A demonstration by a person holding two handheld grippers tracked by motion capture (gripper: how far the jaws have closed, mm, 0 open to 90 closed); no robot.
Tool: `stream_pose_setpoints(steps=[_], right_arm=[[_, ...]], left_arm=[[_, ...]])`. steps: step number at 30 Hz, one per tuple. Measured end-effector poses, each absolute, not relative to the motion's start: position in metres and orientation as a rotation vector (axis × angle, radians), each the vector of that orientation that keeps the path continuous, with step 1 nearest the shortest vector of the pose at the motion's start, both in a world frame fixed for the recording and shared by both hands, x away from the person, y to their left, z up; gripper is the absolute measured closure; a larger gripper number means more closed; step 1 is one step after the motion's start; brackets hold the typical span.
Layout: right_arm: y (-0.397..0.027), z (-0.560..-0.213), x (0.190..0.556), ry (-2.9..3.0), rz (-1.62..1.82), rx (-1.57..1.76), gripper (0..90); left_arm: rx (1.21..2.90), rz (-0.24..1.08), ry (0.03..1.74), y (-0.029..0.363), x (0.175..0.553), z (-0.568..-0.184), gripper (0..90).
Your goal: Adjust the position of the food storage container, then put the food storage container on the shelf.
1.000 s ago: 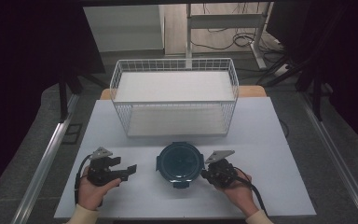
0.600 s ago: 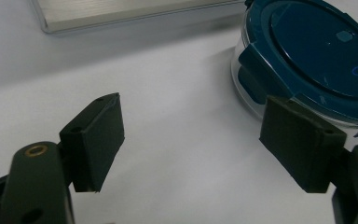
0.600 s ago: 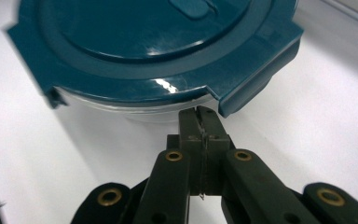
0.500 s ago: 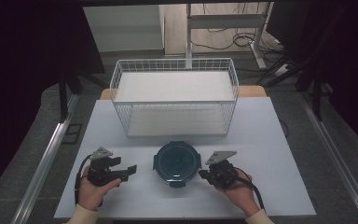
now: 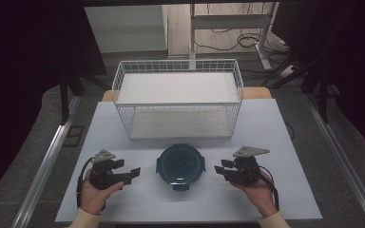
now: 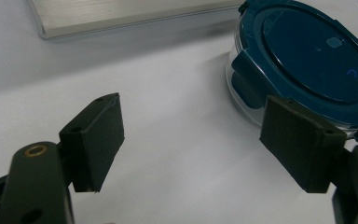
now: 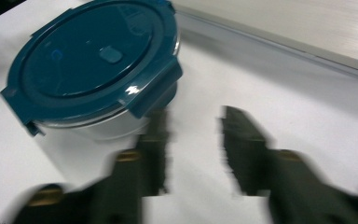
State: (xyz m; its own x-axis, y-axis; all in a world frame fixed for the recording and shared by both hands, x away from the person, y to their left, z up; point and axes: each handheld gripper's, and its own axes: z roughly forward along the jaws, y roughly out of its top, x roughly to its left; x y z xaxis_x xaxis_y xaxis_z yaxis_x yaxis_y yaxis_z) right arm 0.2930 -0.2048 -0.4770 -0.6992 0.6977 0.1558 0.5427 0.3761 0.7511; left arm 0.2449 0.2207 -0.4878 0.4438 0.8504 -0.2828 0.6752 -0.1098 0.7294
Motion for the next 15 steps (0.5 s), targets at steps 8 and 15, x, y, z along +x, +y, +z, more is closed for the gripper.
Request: stream_pose_setpoints(steps=[8, 15], right_arm=[[-0.2056, -0.4758, 0.2918, 2.431, 1.315, 1.124, 34.6], [-0.2041, -0.4766, 0.2908, 2.433, 1.31, 1.111, 29.1]], left_arm=[[1.814, 0.235, 1.289, 0.2199, 0.244, -0.4854, 21.1], [1.796, 0.214, 1.294, 0.2202, 0.2445, -0.4841, 21.3]])
